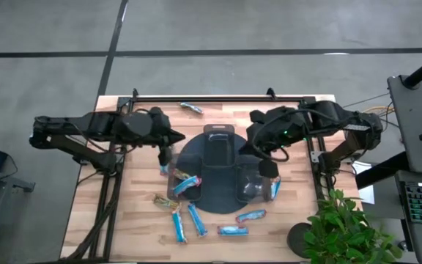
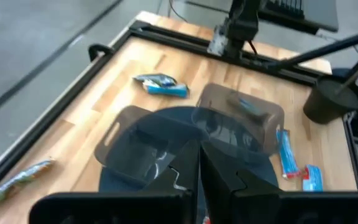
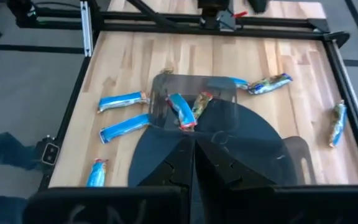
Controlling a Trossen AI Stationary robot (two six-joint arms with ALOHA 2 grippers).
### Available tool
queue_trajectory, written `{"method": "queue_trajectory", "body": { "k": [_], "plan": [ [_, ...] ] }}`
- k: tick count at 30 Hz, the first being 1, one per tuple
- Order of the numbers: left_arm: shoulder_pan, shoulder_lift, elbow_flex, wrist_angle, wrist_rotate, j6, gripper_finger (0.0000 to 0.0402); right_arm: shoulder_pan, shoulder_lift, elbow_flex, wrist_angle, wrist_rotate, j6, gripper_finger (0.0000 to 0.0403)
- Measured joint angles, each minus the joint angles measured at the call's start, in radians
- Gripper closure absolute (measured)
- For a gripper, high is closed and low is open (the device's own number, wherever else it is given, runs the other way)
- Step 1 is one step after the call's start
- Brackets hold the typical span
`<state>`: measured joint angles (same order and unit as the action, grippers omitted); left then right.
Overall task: Pick and place Granola Bars by type
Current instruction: Put the red granola bar into the bottom left black bin
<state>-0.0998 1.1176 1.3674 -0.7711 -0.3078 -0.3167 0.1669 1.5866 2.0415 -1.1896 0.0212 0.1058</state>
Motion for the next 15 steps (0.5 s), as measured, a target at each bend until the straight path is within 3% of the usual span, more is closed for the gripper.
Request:
{"method": "queue_trajectory", "body": {
  "k": [15],
  "plan": [
    [0.000,-0.076,-0.040,-0.010,-0.006,0.034,0.0402,0.101,0.098,-0.002,0.080,-0.211,-0.034,0.0394]
  ]
}}
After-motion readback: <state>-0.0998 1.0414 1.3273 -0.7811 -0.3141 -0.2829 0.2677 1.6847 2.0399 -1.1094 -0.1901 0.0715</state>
